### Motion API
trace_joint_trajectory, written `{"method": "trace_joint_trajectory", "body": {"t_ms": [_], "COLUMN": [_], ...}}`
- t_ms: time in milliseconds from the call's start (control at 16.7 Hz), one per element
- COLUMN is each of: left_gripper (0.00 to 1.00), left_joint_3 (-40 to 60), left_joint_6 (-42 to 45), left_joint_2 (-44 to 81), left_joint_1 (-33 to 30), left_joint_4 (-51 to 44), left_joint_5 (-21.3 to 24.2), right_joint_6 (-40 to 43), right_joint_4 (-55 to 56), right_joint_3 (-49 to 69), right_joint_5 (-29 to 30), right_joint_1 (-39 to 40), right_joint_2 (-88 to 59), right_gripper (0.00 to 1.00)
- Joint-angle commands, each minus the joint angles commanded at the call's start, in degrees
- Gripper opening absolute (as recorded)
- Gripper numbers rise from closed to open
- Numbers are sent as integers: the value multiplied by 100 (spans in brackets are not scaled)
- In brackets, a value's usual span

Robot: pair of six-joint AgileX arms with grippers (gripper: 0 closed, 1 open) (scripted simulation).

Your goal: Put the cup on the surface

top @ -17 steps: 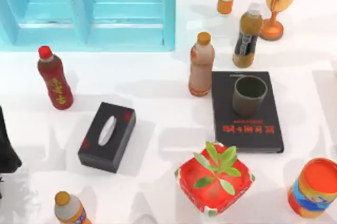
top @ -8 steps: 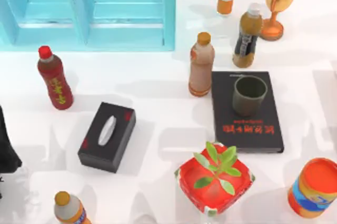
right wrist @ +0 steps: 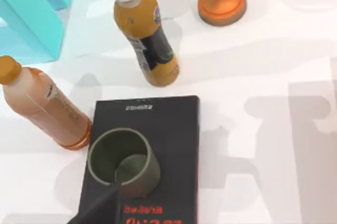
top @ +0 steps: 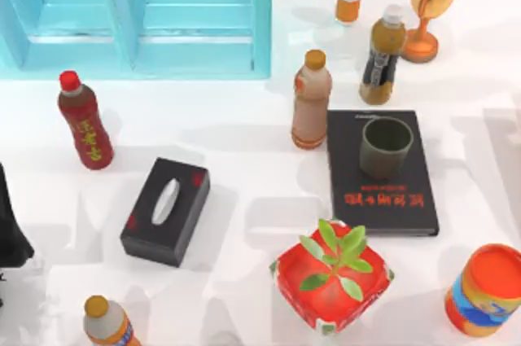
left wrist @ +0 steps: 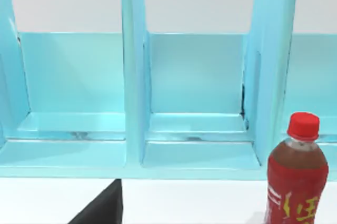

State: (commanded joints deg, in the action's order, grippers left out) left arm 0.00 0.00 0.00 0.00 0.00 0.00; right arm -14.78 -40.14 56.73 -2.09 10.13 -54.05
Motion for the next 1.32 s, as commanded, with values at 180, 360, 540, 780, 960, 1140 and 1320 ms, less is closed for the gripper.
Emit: {"method": "trace_joint_trajectory", "body": {"t_ms": [180, 360, 540, 780, 960, 1140, 1320], "left_gripper": [100, 100, 100, 100, 100, 100, 100], "left_joint_3": [0, 0, 0, 0, 0, 0, 0], "left_joint_6": [0, 0, 0, 0, 0, 0, 0], "left_joint_2": [0, 0, 0, 0, 0, 0, 0], "left_joint_1": [0, 0, 0, 0, 0, 0, 0], "left_joint_4": [0, 0, 0, 0, 0, 0, 0], "left_joint_5": [0, 0, 0, 0, 0, 0, 0], "right_joint_6": [-324, -572, -735, -794, -761, -752, -752], "right_joint_4": [-1075, -2115, -3054, -4030, -4439, -4490, -4478], "right_joint_3": [1701, 3269, 4576, 5762, 6170, 6215, 6201], "right_joint_5": [-39, -26, 37, 143, 191, 197, 191], "right_joint_1": [287, 566, 816, 1039, 1109, 1116, 1084], "right_joint_2": [-1615, -3272, -4815, -6350, -6905, -6971, -6967], "right_gripper": [100, 100, 100, 100, 100, 100, 100]}}
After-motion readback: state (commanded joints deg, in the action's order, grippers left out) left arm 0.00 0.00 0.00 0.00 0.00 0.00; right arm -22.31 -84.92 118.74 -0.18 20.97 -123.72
